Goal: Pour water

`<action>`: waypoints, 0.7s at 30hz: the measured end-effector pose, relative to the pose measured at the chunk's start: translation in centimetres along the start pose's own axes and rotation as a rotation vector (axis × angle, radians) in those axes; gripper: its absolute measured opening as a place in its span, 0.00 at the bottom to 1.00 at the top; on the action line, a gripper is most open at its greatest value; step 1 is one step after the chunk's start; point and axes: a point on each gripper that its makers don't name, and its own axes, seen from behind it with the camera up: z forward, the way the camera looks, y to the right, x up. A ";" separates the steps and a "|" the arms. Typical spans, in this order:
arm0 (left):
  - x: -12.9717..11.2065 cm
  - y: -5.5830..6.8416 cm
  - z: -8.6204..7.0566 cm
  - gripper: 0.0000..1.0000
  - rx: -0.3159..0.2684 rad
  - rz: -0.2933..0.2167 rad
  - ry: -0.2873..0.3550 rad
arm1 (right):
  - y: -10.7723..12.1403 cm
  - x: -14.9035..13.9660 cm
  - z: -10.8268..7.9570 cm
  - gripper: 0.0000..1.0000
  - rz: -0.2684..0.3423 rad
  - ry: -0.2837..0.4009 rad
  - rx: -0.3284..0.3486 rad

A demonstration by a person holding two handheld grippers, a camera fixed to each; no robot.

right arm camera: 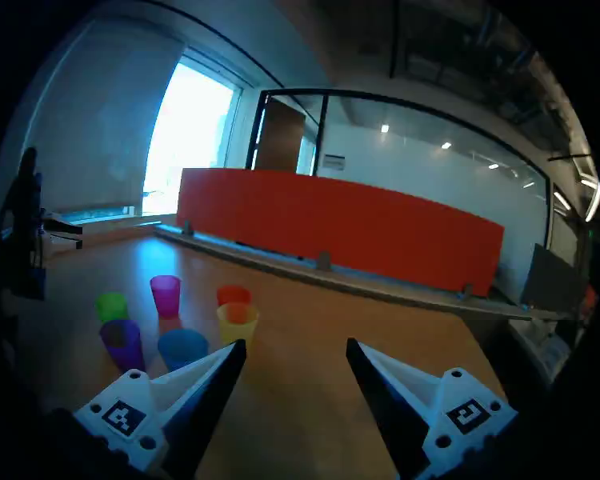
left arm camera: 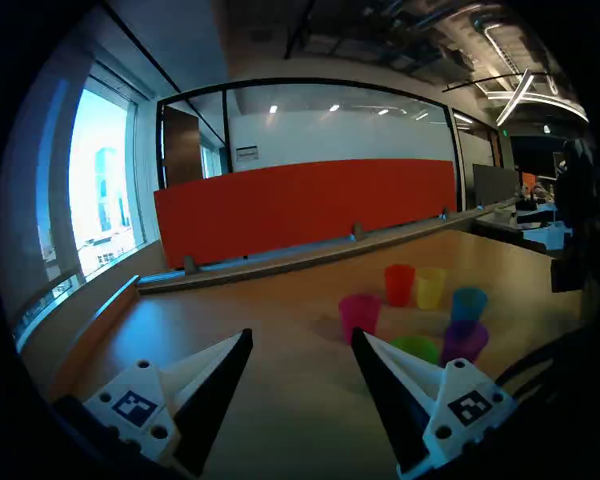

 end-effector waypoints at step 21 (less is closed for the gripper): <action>4.9 -1.8 -0.6 0.91 0.087 -0.134 0.191 | 4.2 4.4 -1.2 0.98 0.091 0.226 -0.237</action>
